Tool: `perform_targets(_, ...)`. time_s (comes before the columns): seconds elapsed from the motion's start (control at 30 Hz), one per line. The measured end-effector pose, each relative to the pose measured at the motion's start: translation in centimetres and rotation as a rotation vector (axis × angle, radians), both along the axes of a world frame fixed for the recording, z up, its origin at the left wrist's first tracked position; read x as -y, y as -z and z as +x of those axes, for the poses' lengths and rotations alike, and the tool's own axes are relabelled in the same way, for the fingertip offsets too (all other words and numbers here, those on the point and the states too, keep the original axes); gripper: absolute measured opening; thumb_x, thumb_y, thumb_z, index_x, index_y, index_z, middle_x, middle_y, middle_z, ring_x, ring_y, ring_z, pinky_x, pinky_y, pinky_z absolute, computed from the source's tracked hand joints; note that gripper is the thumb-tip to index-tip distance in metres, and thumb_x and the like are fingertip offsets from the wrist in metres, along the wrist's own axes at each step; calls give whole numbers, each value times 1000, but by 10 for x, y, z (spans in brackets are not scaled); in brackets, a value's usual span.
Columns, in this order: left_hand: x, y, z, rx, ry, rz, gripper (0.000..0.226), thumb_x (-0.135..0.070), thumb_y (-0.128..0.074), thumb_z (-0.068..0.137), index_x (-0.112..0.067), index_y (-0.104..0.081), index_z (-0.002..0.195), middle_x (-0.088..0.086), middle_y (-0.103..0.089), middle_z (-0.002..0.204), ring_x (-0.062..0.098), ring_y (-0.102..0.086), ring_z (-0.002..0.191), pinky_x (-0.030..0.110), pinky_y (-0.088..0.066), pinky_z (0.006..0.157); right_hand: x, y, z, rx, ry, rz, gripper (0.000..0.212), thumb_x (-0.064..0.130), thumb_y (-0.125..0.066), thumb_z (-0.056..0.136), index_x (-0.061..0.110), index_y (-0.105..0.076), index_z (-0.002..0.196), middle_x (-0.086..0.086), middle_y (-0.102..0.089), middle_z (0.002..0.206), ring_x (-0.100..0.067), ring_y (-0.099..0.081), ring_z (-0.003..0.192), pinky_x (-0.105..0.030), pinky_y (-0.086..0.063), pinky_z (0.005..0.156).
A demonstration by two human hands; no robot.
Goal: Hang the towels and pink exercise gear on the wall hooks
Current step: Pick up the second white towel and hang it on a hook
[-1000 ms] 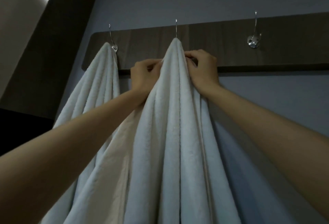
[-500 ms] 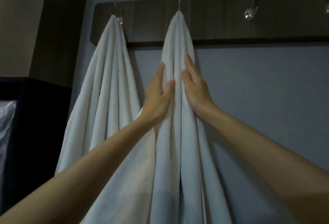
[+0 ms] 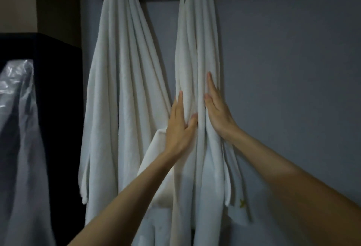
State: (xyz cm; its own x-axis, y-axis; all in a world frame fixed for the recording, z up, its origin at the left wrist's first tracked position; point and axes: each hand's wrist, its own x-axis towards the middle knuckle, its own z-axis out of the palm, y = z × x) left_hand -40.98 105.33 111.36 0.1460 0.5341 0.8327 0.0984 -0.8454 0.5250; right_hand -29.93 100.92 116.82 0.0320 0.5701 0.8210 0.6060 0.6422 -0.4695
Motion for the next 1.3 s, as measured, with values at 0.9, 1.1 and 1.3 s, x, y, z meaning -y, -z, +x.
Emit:
perform_targets(0.9, 34, 117, 4, -104, 86, -288, 86, -60, -58, 82, -45, -2, 146, -11, -24, 154, 10, -27, 140, 47, -29, 114, 42, 121, 27, 140, 188, -199, 61, 27, -35, 100, 43, 2, 147, 8, -5, 159, -3, -10, 142, -23, -13, 114)
perform_targets(1.1, 37, 150, -22, -181, 92, -482, 80, -51, -46, 92, -37, 12, 147, -5, -6, 159, 13, -16, 143, 39, -15, 118, 47, 143, 10, 166, 194, -290, 63, 28, -34, 100, 54, 5, 142, 4, -2, 160, -16, -22, 142, -35, -28, 113)
perform_targets(1.3, 51, 167, -49, -227, 23, -421, 75, -34, -43, 98, -20, 9, 150, 0, -1, 160, 15, -12, 145, 28, -11, 116, 76, 158, 6, 235, 140, -405, 69, 22, -42, 97, 50, 1, 144, 6, -4, 159, -10, -11, 144, -29, -14, 118)
